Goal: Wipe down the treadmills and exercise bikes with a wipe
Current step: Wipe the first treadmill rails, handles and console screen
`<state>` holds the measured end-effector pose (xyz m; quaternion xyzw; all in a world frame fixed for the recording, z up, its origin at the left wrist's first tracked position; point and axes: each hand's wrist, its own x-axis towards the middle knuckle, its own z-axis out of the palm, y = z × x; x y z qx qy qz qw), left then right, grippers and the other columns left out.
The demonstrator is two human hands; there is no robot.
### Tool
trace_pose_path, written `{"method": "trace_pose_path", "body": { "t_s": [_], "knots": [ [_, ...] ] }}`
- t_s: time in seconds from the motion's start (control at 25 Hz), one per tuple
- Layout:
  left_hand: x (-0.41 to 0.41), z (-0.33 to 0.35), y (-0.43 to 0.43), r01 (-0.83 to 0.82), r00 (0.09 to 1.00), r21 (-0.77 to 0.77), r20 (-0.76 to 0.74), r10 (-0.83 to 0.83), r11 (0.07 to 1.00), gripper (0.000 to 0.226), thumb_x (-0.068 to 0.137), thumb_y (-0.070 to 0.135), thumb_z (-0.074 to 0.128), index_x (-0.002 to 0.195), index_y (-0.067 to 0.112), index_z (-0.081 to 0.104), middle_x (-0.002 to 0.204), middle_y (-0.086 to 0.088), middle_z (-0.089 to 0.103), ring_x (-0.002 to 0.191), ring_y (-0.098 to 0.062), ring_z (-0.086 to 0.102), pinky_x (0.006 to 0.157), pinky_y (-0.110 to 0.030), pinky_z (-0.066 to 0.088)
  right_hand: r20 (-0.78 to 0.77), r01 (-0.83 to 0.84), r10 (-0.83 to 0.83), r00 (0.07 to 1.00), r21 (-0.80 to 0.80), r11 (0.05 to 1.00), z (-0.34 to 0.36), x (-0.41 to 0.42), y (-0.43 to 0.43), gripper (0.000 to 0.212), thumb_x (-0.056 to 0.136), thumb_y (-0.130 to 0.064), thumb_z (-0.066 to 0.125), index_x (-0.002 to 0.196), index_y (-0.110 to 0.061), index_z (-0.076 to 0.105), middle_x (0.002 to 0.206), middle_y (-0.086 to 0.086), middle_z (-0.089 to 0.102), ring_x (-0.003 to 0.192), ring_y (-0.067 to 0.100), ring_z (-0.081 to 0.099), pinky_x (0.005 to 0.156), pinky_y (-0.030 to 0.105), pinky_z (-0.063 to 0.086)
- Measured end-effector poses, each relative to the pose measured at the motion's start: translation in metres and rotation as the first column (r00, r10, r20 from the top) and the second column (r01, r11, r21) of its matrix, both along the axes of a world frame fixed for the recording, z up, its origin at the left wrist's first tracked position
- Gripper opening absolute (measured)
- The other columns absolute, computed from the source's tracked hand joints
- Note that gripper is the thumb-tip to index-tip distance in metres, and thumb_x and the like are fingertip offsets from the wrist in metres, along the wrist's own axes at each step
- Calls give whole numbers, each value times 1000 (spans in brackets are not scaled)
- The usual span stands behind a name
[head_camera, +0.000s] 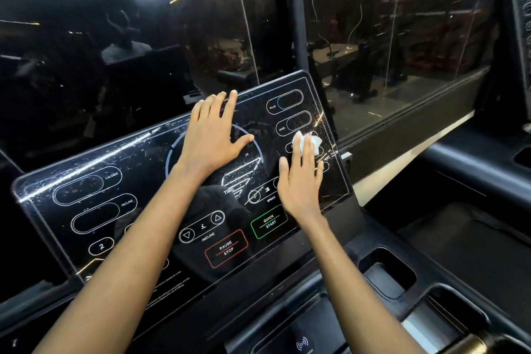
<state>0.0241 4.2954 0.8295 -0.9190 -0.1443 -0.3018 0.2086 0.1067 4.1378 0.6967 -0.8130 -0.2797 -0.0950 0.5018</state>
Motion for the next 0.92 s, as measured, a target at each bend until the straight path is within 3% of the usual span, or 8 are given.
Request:
{"method": "trace_pose_path", "body": {
  "t_s": [0.2,0.32,0.4,0.52,0.6,0.76,0.92],
  "knots": [
    [2,-4,-2,-9,1000,1,21,9,1000,94,89,68,51,157,9,23,156,-16,35,146,-32,29,122,-47,18,105,-122,127,986,-52,991,-5,-26,0,59,108,-44,19,158,-34,-9,167,-9,-10,151,6,-15,121,45,-7],
    [0,-4,-3,-12,1000,-11,22,13,1000,94,89,69,49,158,10,22,156,-18,34,147,-33,27,123,-47,16,-89,79,-82,993,-32,996,-32,-14,-17,60,106,-48,20,158,-34,-4,167,-9,-5,152,7,-10,123,52,-1],
    [2,-10,-9,-39,999,-15,33,40,999,96,89,71,48,158,10,19,160,-21,28,150,-35,21,124,-49,11,-214,126,-140,967,-78,989,-56,-21,-29,65,104,-51,21,158,-29,-8,167,-6,-10,152,10,-12,123,55,1],
    [5,-24,-20,-70,995,-45,65,73,996,100,90,71,48,160,9,12,164,-24,12,154,-36,6,125,-49,3,-141,9,-21,990,-90,996,-75,-39,-37,66,104,-52,20,157,-31,-13,166,-8,-17,150,6,-19,122,45,-7],
    [6,-27,-22,-87,993,-61,77,91,994,101,90,71,48,160,10,9,165,-23,7,154,-35,2,125,-50,2,-126,23,-37,991,-113,993,-86,-32,-46,64,104,-52,20,158,-32,-10,166,-9,-13,151,6,-16,121,42,-6],
    [7,-26,-22,-81,993,-64,77,86,995,103,89,71,49,160,9,8,165,-23,8,154,-35,2,125,-50,4,-364,133,-195,911,-189,973,-122,-30,-65,72,104,-53,22,159,-18,-9,167,7,-9,153,18,-11,124,47,1],
    [6,-25,-23,-77,993,-64,87,82,995,102,89,71,50,160,9,9,165,-23,10,154,-36,4,124,-48,2,-376,120,-179,909,-176,977,-135,-28,-68,74,104,-53,23,158,-14,-10,166,9,-12,153,18,-14,124,44,-3]
  ]
}}
